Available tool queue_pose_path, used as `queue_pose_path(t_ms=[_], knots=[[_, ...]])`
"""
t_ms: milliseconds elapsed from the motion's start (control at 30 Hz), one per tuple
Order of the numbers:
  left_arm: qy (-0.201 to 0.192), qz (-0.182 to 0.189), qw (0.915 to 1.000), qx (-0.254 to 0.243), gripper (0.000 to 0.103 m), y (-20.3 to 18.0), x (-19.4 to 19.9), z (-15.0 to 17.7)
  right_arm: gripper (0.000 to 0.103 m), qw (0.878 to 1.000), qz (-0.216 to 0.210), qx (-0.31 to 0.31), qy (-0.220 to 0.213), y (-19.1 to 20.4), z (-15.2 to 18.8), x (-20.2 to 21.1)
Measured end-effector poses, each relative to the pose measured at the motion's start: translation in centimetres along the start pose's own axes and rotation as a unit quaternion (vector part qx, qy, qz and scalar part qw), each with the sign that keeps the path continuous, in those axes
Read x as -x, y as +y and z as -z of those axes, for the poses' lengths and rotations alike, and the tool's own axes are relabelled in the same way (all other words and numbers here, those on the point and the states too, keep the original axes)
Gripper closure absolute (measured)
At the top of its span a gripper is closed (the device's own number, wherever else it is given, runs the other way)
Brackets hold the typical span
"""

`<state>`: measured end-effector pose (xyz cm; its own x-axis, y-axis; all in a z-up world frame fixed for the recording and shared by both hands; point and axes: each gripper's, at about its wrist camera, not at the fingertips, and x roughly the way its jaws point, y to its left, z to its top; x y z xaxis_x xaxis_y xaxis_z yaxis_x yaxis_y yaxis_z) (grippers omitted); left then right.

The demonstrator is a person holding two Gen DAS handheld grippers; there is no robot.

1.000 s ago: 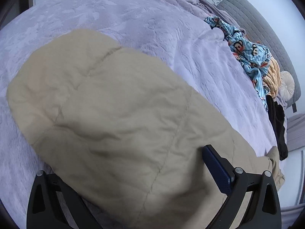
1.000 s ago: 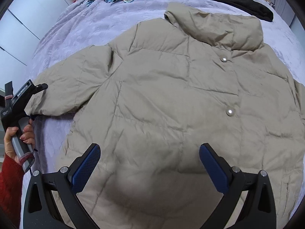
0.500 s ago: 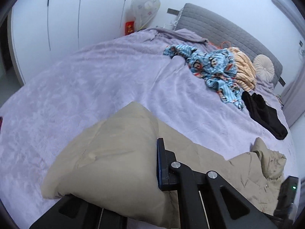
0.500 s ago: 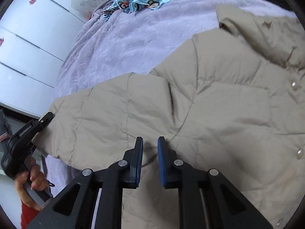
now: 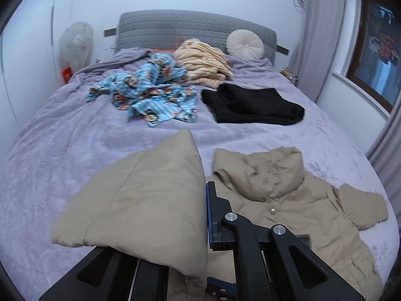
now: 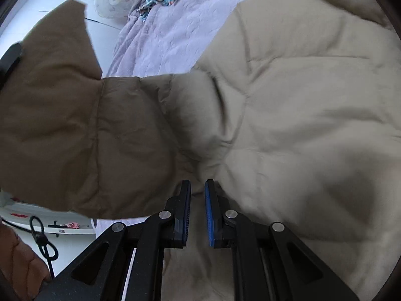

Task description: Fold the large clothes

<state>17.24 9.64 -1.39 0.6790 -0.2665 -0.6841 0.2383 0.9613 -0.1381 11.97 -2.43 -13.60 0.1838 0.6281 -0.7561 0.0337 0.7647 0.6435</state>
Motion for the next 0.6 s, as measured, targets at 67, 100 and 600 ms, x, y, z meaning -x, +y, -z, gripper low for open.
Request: queue_pose_path(t_ms=[67, 100, 600], knots=[[0.024, 0.019, 0.9985, -0.044, 0.094, -4.5, -2.3, 0.7, 0.09, 0.999, 0.038, -0.008, -0.031, -2.7, 0.7, 3.9], [0.033, 0.023, 0.9971, -0.065, 0.094, -6.6, -3.1, 1.6, 0.09, 0.997, 0.057, -0.009, -0.045, -4.0, 1.0, 5.6], [0.158, -0.018, 0.9702, -0.182, 0.077, -15.1, -9.3, 12.4, 0.09, 0.985, 0.142, -0.055, -0.082, -13.3, 1.0, 12.7]])
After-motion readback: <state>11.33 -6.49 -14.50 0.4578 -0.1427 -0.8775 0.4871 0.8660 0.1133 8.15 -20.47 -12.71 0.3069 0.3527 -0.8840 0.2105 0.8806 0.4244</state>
